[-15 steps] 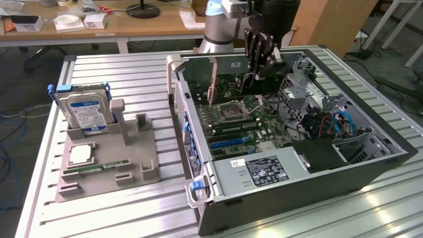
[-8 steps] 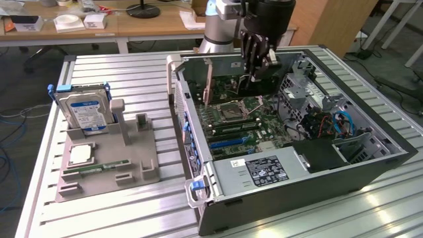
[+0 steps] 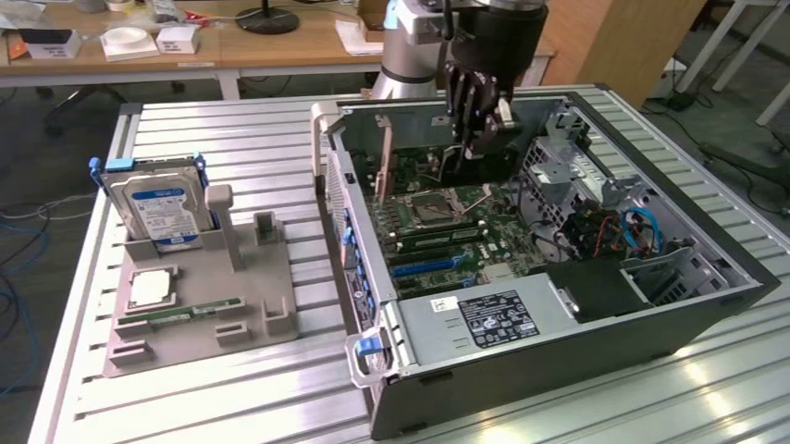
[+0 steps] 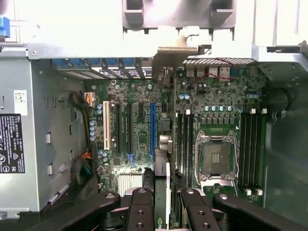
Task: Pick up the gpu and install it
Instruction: 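Insert the gpu into the slot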
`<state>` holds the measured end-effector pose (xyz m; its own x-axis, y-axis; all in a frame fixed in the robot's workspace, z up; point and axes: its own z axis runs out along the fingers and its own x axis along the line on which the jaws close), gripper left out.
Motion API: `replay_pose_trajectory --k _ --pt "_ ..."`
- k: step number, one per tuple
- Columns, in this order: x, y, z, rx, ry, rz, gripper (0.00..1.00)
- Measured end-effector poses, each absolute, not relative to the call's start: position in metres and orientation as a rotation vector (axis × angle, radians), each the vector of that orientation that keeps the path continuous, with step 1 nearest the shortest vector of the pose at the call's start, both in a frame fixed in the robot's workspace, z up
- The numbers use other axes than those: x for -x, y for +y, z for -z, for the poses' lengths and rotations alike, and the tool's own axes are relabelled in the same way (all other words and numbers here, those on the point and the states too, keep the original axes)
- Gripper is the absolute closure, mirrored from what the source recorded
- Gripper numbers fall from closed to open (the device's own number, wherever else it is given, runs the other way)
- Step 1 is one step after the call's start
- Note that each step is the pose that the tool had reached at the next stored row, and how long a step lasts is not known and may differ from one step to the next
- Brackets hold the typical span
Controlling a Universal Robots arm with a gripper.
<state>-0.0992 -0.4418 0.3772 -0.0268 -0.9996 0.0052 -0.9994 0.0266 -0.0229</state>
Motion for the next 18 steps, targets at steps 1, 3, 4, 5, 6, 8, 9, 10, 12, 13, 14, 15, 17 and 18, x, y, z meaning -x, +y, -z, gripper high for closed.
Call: replay_pose_trajectory --k 1,3,4,5,6,8,9,10,12,13,14,15,17,18 --pt "0.1 -0.442 -0.375 2.183 2.242 0.031 0.74" --pt "0.101 -0.442 -0.372 2.183 2.242 0.031 0.74" --pt "0.101 -0.442 -0.37 2.183 2.242 0.031 0.74" --pt "0.102 -0.442 -0.369 2.183 2.242 0.031 0.74" --pt "0.102 -0.443 -0.367 2.183 2.242 0.031 0.74" --pt "0.103 -0.444 -0.367 2.183 2.242 0.032 0.74" --pt "0.104 -0.444 -0.367 2.183 2.242 0.032 0.74" --pt "0.104 -0.445 -0.366 2.183 2.243 0.032 0.74" --pt "0.104 -0.446 -0.365 2.183 2.242 0.032 0.74" --pt "0.105 -0.446 -0.365 2.183 2.242 0.033 0.74" --pt "0.105 -0.447 -0.364 2.184 2.242 0.033 0.74" --pt "0.105 -0.447 -0.364 2.184 2.242 0.033 0.74" --pt "0.106 -0.448 -0.364 2.183 2.242 0.033 0.74" --pt "0.106 -0.448 -0.363 2.183 2.242 0.032 0.74"
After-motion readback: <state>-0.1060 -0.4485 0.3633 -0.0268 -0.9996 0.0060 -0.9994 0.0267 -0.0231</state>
